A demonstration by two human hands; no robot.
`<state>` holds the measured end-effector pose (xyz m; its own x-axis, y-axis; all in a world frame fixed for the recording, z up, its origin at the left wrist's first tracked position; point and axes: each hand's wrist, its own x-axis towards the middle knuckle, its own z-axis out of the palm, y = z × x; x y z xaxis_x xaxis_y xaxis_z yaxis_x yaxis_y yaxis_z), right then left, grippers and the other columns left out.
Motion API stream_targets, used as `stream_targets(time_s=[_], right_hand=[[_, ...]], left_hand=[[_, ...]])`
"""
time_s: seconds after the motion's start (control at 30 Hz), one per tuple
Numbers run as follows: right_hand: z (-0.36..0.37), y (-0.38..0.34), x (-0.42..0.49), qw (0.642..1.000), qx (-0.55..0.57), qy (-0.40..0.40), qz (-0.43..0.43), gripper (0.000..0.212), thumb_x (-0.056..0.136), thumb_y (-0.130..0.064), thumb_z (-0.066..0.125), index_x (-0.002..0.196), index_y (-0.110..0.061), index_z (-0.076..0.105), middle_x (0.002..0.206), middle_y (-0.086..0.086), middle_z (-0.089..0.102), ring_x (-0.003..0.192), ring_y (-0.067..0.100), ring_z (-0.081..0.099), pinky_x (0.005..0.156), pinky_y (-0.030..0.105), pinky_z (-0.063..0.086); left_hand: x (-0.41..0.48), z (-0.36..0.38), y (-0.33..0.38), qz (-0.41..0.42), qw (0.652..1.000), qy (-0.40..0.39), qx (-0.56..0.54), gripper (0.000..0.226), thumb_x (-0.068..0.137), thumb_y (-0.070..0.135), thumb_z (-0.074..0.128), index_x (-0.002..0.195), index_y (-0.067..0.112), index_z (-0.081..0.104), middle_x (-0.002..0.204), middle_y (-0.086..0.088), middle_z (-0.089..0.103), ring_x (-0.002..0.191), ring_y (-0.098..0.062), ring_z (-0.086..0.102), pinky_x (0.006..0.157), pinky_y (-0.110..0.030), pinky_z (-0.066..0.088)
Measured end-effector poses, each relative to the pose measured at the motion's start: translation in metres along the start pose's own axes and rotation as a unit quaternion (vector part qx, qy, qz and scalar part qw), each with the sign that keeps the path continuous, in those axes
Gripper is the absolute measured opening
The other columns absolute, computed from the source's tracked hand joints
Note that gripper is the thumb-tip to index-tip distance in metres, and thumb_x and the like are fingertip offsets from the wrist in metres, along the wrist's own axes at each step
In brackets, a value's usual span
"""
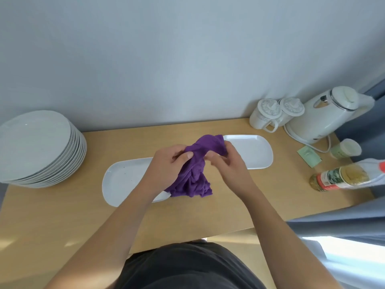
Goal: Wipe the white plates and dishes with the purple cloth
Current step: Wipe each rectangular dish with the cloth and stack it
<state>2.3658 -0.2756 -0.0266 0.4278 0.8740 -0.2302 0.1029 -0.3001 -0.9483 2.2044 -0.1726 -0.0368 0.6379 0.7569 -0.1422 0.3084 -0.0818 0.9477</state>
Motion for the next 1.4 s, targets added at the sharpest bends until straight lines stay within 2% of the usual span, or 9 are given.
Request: stream_targets(time_s=[0.13,0.3,0.43,0.73,0.87,0.97,1.13,1.23,1.4], right_hand=[[0.012,0.009,-0.014,0.990,-0.057,0.093,-0.089,0.092,0.085,-0.039,0.077,0.155,-0.042,0.016,0.152,-0.020,0.031,0.133,0.003,0.046,0.104,0.027,0.045],[0.027,0.008,-0.022,0.971,-0.146,-0.022,-0.190,0.092,0.078,-0.027,0.087,0.153,-0.032,0.034,0.156,-0.009,0.029,0.144,0.010,0.035,0.107,0.032,0.045],[0.068,0.008,-0.023,0.975,-0.126,0.088,-0.158,0.064,0.089,-0.002,0.068,0.141,-0.033,0.049,0.126,-0.007,0.058,0.107,0.004,0.059,0.080,0.016,0.052],[0.122,-0.025,-0.015,0.976,0.123,0.157,-0.085,0.043,0.085,0.014,0.047,0.095,-0.021,0.069,0.107,0.001,0.069,0.098,0.030,0.069,0.076,0.041,0.062],[0.146,-0.006,-0.012,0.986,-0.108,0.126,-0.018,0.028,0.085,-0.004,0.054,0.094,-0.027,0.067,0.113,-0.005,0.060,0.099,0.001,0.059,0.084,0.026,0.049],[0.161,0.019,-0.019,0.942,-0.319,0.051,0.095,0.017,0.089,-0.030,0.060,0.102,-0.023,0.069,0.124,-0.005,0.049,0.110,0.015,0.051,0.096,0.034,0.044],[0.172,0.029,-0.020,0.913,-0.381,0.145,-0.019,0.020,0.094,-0.022,0.060,0.112,-0.017,0.069,0.143,0.004,0.044,0.136,0.026,0.035,0.108,0.043,0.038],[0.183,0.039,-0.007,0.901,-0.422,0.072,-0.071,0.044,0.097,-0.024,0.055,0.141,-0.018,0.053,0.153,0.006,0.039,0.143,0.031,0.031,0.114,0.044,0.035],[0.200,0.064,-0.004,0.839,-0.537,0.059,-0.073,0.055,0.096,-0.039,0.031,0.133,-0.014,0.063,0.148,0.011,0.052,0.140,0.038,0.041,0.112,0.054,0.038]], left_hand=[[0.000,-0.009,0.006,0.024,1.000,-0.009,0.006,0.014,0.099,0.019,0.057,0.098,0.018,0.071,0.089,-0.002,0.072,0.084,-0.026,0.065,0.079,-0.040,0.052],[-0.005,-0.026,0.018,0.075,0.997,-0.008,0.004,0.024,0.096,0.005,0.057,0.111,0.018,0.070,0.103,0.010,0.072,0.097,-0.013,0.068,0.089,-0.032,0.054],[-0.010,-0.045,0.024,0.076,0.997,0.013,-0.010,0.025,0.093,0.004,0.061,0.108,0.020,0.073,0.103,0.013,0.073,0.095,-0.011,0.069,0.086,-0.027,0.054],[-0.038,-0.126,-0.016,0.040,0.999,-0.021,-0.005,0.025,0.091,0.026,0.070,0.115,0.035,0.068,0.116,0.020,0.067,0.107,0.000,0.062,0.089,-0.014,0.047],[-0.045,-0.150,-0.055,-0.048,0.993,0.085,0.072,0.014,0.095,0.027,0.063,0.107,0.028,0.070,0.106,0.019,0.067,0.089,0.006,0.061,0.072,-0.011,0.043],[-0.048,-0.160,-0.088,-0.089,0.975,0.115,0.167,0.013,0.094,0.020,0.061,0.103,0.018,0.069,0.101,0.010,0.067,0.083,-0.007,0.062,0.071,-0.021,0.047],[-0.055,-0.163,-0.125,-0.125,0.959,0.109,0.229,0.015,0.091,0.017,0.063,0.100,0.013,0.074,0.095,-0.001,0.073,0.091,-0.023,0.065,0.079,-0.035,0.051],[-0.058,-0.162,-0.132,-0.127,0.964,0.127,0.195,0.018,0.090,0.010,0.064,0.105,0.011,0.075,0.097,-0.002,0.073,0.090,-0.020,0.065,0.078,-0.031,0.048],[-0.058,-0.164,-0.139,-0.146,0.967,0.149,0.149,0.018,0.086,0.007,0.067,0.101,0.012,0.076,0.087,-0.003,0.074,0.082,-0.020,0.067,0.079,-0.033,0.053]])
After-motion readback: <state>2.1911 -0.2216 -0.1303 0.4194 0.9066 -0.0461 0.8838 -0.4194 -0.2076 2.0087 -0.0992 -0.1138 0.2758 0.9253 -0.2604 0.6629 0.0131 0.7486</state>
